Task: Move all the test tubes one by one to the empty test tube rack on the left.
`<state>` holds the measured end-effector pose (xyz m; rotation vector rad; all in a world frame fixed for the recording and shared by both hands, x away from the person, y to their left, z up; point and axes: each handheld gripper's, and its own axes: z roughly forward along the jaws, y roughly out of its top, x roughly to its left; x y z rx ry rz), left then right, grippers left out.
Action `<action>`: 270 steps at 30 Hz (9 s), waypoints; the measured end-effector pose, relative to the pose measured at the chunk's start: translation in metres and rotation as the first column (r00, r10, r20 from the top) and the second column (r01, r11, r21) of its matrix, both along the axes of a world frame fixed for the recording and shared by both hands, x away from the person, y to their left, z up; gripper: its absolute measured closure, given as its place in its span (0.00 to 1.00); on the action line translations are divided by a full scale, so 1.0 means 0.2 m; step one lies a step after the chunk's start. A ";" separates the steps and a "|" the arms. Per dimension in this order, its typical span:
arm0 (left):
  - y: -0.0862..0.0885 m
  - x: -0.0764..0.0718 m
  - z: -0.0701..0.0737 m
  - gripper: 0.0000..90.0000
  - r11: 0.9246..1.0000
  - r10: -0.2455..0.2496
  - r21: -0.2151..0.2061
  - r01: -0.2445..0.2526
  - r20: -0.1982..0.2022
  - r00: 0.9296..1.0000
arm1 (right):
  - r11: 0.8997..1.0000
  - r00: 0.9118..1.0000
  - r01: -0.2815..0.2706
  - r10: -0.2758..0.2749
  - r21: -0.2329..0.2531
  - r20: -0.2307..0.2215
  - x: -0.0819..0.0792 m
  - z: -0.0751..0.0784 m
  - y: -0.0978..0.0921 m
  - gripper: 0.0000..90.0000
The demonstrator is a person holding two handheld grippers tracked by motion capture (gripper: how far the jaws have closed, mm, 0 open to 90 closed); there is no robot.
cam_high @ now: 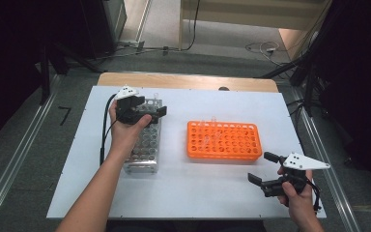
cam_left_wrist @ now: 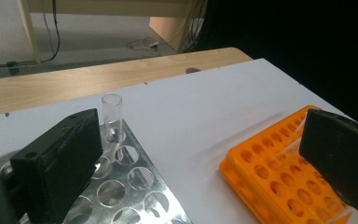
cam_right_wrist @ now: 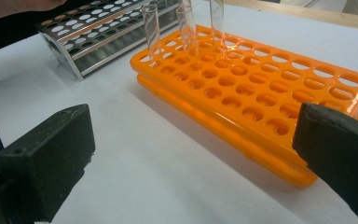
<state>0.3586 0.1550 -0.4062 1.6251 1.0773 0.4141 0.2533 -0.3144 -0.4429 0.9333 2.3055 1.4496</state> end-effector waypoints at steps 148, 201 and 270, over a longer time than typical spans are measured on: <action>-0.48 -0.69 -0.06 0.81 0.946 -0.321 0.067 0.316 0.096 0.942 | 0.955 0.956 -0.293 0.290 -0.056 -0.047 -0.02 0.05 0.86 0.82; -0.18 -0.56 0.01 0.84 0.989 -0.144 0.051 0.139 0.121 0.982 | 0.996 0.996 -0.089 0.089 -0.008 0.004 -0.05 0.07 0.21 0.00; -0.02 0.13 0.07 0.84 0.992 0.125 0.000 -0.126 0.149 0.981 | 0.999 1.000 0.029 -0.029 -0.017 -0.006 -0.03 -0.02 -0.01 0.02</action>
